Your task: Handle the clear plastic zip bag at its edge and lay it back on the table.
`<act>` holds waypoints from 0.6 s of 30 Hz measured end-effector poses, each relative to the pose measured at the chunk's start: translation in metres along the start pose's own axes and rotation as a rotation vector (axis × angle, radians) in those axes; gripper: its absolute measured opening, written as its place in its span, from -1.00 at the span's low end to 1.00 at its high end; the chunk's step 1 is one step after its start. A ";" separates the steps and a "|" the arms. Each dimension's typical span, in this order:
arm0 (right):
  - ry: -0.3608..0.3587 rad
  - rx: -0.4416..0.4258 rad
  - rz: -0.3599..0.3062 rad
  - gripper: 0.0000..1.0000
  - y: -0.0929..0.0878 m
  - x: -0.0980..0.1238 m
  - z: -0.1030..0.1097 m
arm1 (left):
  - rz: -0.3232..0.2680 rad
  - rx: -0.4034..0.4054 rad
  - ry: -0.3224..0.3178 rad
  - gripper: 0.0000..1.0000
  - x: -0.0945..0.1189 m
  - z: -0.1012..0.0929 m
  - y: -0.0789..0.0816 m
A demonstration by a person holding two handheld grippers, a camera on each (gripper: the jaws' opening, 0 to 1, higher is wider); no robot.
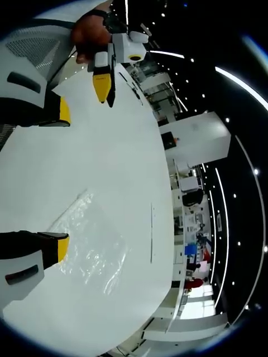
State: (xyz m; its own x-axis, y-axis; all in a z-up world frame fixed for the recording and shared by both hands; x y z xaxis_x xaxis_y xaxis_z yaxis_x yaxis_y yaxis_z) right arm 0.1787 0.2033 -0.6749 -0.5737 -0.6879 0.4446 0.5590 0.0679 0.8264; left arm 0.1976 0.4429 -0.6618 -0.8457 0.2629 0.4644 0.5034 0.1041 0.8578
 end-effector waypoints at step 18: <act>-0.018 0.001 -0.002 0.53 0.001 0.001 -0.002 | 0.009 -0.013 -0.005 0.58 0.001 -0.003 -0.001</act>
State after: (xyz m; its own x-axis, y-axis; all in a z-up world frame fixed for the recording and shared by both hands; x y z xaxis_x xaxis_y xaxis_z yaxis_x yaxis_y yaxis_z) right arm 0.1797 0.2007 -0.6747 -0.5852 -0.6750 0.4494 0.5575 0.0676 0.8275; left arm 0.1959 0.4400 -0.6621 -0.8401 0.2689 0.4710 0.5087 0.0894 0.8563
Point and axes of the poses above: the point that each gripper's makers call its tool centre point, and the gripper's own axes: x roughly backward along the fingers, z roughly to its left, y roughly out of its top, the point moved 6 cm from there along x, roughly backward along the fingers, and after that the axes turned 15 degrees about y, right-handed, at the moved point
